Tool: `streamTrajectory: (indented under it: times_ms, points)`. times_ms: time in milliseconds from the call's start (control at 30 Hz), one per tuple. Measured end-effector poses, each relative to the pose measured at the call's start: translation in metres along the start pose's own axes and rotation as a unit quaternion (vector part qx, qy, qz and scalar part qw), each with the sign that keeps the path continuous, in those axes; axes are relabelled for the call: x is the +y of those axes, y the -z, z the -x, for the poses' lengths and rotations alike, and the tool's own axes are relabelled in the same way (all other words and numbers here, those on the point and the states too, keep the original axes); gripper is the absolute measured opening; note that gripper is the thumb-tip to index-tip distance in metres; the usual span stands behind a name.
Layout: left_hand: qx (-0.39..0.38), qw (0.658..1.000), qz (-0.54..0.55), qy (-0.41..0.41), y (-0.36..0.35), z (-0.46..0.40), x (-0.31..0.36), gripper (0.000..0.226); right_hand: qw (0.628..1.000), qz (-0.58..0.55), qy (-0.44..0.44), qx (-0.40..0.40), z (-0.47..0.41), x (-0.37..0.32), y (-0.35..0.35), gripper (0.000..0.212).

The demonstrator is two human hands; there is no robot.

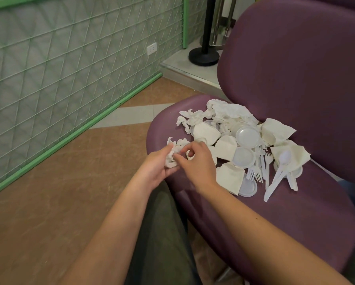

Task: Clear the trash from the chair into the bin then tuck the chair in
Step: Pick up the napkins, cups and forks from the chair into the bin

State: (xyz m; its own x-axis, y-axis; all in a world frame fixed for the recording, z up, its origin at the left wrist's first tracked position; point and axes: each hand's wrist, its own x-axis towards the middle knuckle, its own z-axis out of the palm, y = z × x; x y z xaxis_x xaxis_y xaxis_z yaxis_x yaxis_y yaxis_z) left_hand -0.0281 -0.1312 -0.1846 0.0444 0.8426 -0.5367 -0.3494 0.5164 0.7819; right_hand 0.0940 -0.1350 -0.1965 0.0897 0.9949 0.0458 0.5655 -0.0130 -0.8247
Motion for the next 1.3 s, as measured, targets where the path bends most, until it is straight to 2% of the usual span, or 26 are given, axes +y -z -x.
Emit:
streamTrajectory:
  times_ms: [67, 133, 233, 333, 400, 500, 600, 700, 767, 900, 967, 1033, 1133, 1233, 1300]
  points:
    - [0.003, 0.999, -0.031, -0.011, 0.005, 0.0, 0.002, 0.037, 0.999, -0.003, 0.024, -0.032, -0.006, -0.003, -0.006, 0.01]
    - [0.039, 0.997, -0.053, -0.032, 0.008, -0.004, 0.006, 0.034, 0.998, 0.014, 0.046, -0.031, -0.014, -0.003, -0.011, 0.007]
    - [0.095, 0.993, -0.065, -0.039, 0.015, -0.011, 0.008, 0.027, 0.99, 0.136, 0.049, -0.005, -0.035, 0.0, -0.015, 0.015]
    - [0.104, 0.987, -0.121, -0.027, 0.023, -0.021, 0.007, 0.031, 0.958, 0.282, 0.041, -0.042, -0.054, 0.004, -0.022, 0.033]
    - [0.104, 0.984, -0.141, -0.035, 0.025, -0.024, 0.007, 0.025, 0.928, 0.363, 0.05, -0.061, -0.062, 0.007, -0.028, 0.038]
    - [0.11, 0.987, -0.116, -0.033, 0.021, -0.023, 0.01, 0.017, 0.892, 0.439, 0.063, -0.09, -0.068, 0.013, -0.034, 0.032]
    - [0.096, 0.99, -0.099, -0.028, 0.02, -0.024, 0.013, 0.016, 0.879, 0.463, 0.078, -0.084, -0.071, 0.021, -0.039, 0.03]
    - [0.084, 0.991, -0.097, -0.037, 0.019, -0.023, 0.015, 0.023, 0.888, 0.446, 0.099, -0.063, -0.073, 0.026, -0.04, 0.024]
    - [0.076, 0.994, -0.074, -0.037, 0.016, -0.022, 0.015, 0.022, 0.912, 0.398, 0.094, -0.033, -0.072, 0.023, -0.035, 0.022]
    - [0.061, 0.997, -0.033, -0.027, 0.011, -0.022, 0.015, 0.025, 0.982, 0.176, 0.04, 0.046, -0.057, 0.005, -0.02, 0.015]
    - [0.039, 0.999, -0.029, -0.024, 0.008, -0.023, 0.014, 0.032, 0.997, 0.062, 0.028, 0.03, -0.044, -0.005, -0.018, 0.013]
    - [0.007, 0.999, -0.021, -0.023, 0.003, -0.021, 0.015, 0.041, 1.0, 0.001, 0.018, 0.003, -0.029, -0.011, -0.02, 0.012]
    - [0.002, 1.0, 0.0, -0.017, 0.001, -0.018, 0.016, 0.037, 1.0, 0.008, 0.019, 0.003, -0.013, -0.01, -0.025, 0.008]
    - [0.007, 1.0, 0.023, -0.005, 0.006, -0.016, 0.014, 0.029, 0.997, 0.071, 0.045, -0.002, -0.003, -0.007, -0.025, 0.016]
    - [0.036, 0.999, 0.022, -0.011, 0.012, -0.016, 0.012, 0.026, 0.996, 0.063, 0.062, -0.024, 0.0, -0.004, -0.025, 0.025]
